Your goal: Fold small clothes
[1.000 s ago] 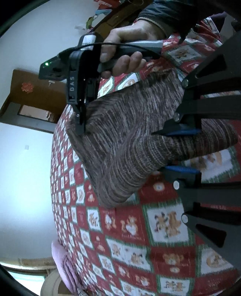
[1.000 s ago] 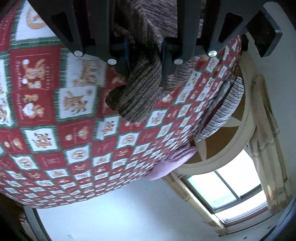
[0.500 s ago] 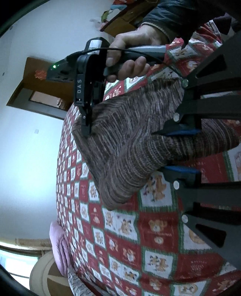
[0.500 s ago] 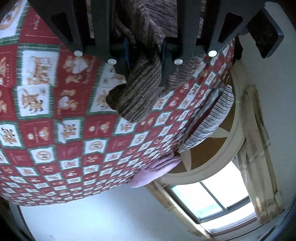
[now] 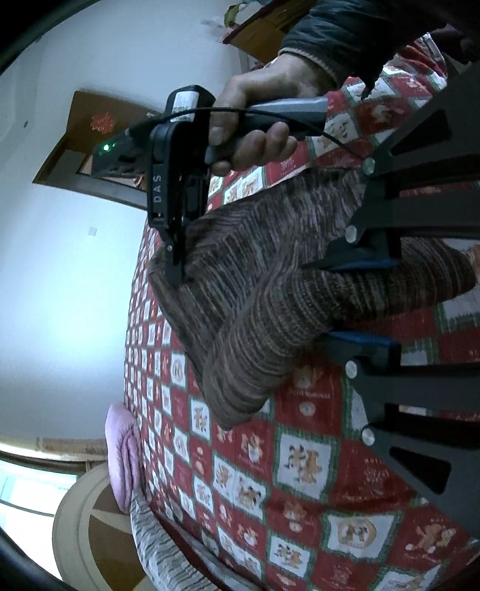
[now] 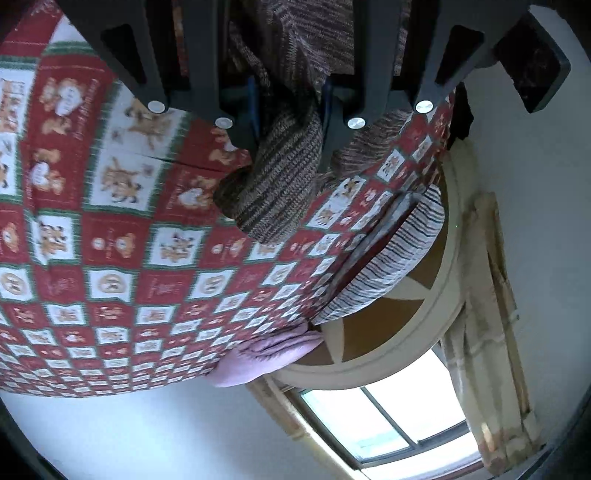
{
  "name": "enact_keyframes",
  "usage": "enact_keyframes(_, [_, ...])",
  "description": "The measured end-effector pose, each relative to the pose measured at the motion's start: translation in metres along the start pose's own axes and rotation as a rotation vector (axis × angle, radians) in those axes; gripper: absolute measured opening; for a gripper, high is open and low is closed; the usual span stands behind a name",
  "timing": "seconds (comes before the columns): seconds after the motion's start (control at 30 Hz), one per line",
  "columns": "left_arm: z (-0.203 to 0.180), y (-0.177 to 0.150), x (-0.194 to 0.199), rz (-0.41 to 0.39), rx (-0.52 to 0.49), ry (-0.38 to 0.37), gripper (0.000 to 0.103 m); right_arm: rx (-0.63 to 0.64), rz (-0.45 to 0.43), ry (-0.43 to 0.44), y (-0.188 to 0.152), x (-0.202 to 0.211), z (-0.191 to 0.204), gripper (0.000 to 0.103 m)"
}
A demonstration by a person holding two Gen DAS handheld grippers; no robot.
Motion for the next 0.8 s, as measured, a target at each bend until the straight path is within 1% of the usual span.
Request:
enact_keyframes(0.2, [0.018,-0.011,-0.003,0.017,0.019,0.037,0.027,0.003,0.047,0.013,0.004,-0.036,0.006,0.026])
enact_keyframes(0.43, [0.027,-0.032,-0.017,0.075,0.028,0.065,0.027,-0.014,0.105,-0.003,-0.005,-0.073,-0.002,0.026])
enact_keyframes(0.6, [0.032,-0.041,-0.025,0.103,0.033,0.069,0.027,-0.032,0.128,-0.022,-0.012,-0.086,-0.014,0.026])
enact_keyframes(0.8, [0.036,-0.053,-0.030,0.127,0.036,0.070,0.027,-0.083,0.138,-0.019,-0.018,-0.090,-0.030,0.026])
Point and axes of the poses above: each gripper's, at about its wrist camera, not at the fingertips, and x roughly against the way its jaws point, z to its left, y to its top, the point moved 2 cm from there along -x, roughly the way its jaws point, and after that the axes turned 14 degrees about y, right-handed, at the moved point
